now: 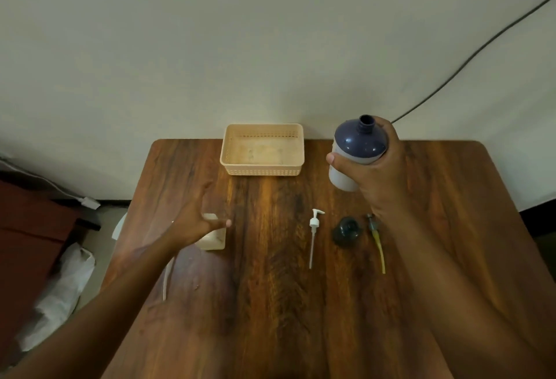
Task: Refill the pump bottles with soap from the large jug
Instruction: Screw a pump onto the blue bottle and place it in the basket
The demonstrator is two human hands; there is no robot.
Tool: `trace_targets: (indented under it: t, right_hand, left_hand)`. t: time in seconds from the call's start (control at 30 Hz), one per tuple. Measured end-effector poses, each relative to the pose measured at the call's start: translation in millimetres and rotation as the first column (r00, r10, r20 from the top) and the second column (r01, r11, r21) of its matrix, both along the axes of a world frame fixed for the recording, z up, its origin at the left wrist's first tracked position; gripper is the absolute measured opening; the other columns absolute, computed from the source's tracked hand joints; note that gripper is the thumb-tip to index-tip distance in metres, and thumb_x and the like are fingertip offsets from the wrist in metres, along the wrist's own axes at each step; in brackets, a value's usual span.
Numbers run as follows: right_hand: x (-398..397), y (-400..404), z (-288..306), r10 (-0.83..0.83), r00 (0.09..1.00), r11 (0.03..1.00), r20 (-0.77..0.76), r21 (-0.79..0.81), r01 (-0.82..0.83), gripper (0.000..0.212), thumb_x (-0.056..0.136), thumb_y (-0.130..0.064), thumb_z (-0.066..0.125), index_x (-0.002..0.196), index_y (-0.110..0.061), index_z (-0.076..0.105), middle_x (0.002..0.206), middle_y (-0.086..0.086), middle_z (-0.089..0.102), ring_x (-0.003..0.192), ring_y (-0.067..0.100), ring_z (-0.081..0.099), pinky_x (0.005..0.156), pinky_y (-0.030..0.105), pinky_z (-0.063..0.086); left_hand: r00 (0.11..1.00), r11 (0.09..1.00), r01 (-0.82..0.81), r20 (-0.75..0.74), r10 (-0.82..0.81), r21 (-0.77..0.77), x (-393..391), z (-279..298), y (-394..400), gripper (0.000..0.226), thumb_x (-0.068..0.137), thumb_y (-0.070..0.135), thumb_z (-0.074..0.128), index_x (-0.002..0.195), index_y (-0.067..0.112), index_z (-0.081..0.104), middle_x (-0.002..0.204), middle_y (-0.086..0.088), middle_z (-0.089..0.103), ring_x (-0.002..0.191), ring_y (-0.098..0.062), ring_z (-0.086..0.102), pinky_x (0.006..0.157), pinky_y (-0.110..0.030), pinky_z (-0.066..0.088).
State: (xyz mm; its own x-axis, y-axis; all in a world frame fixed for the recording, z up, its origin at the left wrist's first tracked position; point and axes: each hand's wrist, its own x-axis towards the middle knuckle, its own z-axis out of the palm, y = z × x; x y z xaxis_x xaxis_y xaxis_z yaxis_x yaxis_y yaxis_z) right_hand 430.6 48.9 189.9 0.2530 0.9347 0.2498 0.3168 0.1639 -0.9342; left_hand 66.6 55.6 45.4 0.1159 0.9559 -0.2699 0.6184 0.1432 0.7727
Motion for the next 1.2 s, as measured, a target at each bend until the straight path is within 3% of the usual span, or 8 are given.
trace_targets:
  t: [0.17,0.3,0.37,0.63,0.77,1.0,1.07,1.2]
  right_hand:
    - [53.1,-13.2,-1.2,-0.047,0.999,0.998,0.025,-0.04,0.048,0.093,0.057,-0.05,0.085,0.134,-0.013,0.049,0.128,-0.004,0.057,0.107,0.008,0.059,0.082,0.007,0.049]
    - [87.8,-21.4,-8.1,-0.071,0.996,0.996,0.056,-0.048,0.073,0.099,0.055,-0.061,0.079,0.132,-0.006,0.051,0.126,-0.001,0.059,0.11,0.013,0.059,0.094,0.021,0.051]
    - [102.8,-23.5,-15.8,-0.086,0.995,0.994,0.052,-0.059,0.089,0.094,0.056,-0.063,0.08,0.128,-0.01,0.052,0.123,-0.007,0.059,0.109,0.009,0.059,0.09,0.011,0.048]
    - [126.7,-23.8,-45.1,-0.127,0.992,0.991,0.008,-0.041,0.127,0.078,0.06,-0.02,0.093,0.126,-0.019,0.051,0.116,-0.023,0.055,0.101,-0.014,0.057,0.076,0.004,0.046]
    - [126.7,-22.5,-53.8,-0.119,0.993,0.992,0.016,-0.043,0.12,0.08,0.058,-0.026,0.093,0.126,-0.018,0.052,0.116,-0.022,0.056,0.102,-0.011,0.057,0.076,0.005,0.047]
    - [116.7,-16.3,-56.2,-0.069,0.998,0.994,0.001,-0.089,0.069,0.085,0.057,-0.029,0.096,0.128,-0.032,0.05,0.122,-0.021,0.057,0.11,0.008,0.06,0.086,0.025,0.054]
    - [108.0,-13.1,-50.5,-0.059,0.998,0.994,-0.004,-0.087,0.059,0.083,0.057,-0.029,0.096,0.127,-0.034,0.05,0.121,-0.023,0.057,0.109,0.007,0.06,0.086,0.023,0.054]
    - [87.1,-5.1,-36.4,-0.017,1.0,0.998,-0.004,-0.063,0.016,0.08,0.059,-0.029,0.096,0.126,-0.032,0.051,0.116,-0.027,0.057,0.106,-0.008,0.056,0.075,0.006,0.049]
  left_hand:
    - [0.991,0.99,0.102,0.08,-0.11,0.099,71.1,16.5,18.4,0.1,0.075,0.042,0.09,0.156,0.031,0.032,0.157,0.001,0.041,0.14,-0.018,0.045,0.112,-0.046,0.045]
    - [0.979,0.978,0.201,-0.034,-0.199,0.048,136.8,7.9,23.2,0.104,0.077,0.05,0.084,0.161,0.025,0.026,0.166,-0.007,0.027,0.148,-0.03,0.036,0.116,-0.054,0.042]
    - [0.973,0.974,0.227,-0.048,-0.227,-0.013,167.6,-4.5,26.0,0.103,0.083,0.04,0.084,0.163,0.026,0.021,0.167,-0.008,0.022,0.15,-0.034,0.034,0.117,-0.057,0.04]
    - [0.908,0.933,0.246,-0.274,-0.316,-0.263,260.0,-57.2,24.2,0.078,0.101,0.025,0.065,0.165,0.024,0.02,0.17,-0.019,0.018,0.149,-0.035,0.04,0.119,-0.044,0.041]
    - [0.918,0.951,0.179,-0.304,-0.254,-0.253,280.4,-73.2,16.9,0.042,0.103,0.019,0.059,0.145,0.018,0.052,0.155,-0.015,0.04,0.131,-0.029,0.056,0.114,-0.043,0.047]
    - [0.936,0.976,0.095,-0.316,-0.156,-0.197,272.1,-73.7,19.2,0.033,0.103,0.013,0.056,0.136,0.013,0.059,0.143,-0.012,0.057,0.126,-0.024,0.06,0.11,-0.039,0.05]
    - [0.957,0.984,0.044,-0.274,-0.091,-0.171,260.9,-63.5,23.5,0.039,0.102,0.014,0.059,0.141,0.011,0.058,0.141,-0.011,0.062,0.129,-0.025,0.061,0.112,-0.04,0.049]
    - [0.992,0.995,-0.054,-0.121,0.043,-0.09,228.6,-33.7,31.7,0.026,0.096,0.019,0.07,0.121,0.012,0.068,0.12,-0.009,0.073,0.112,-0.025,0.07,0.102,-0.042,0.055]
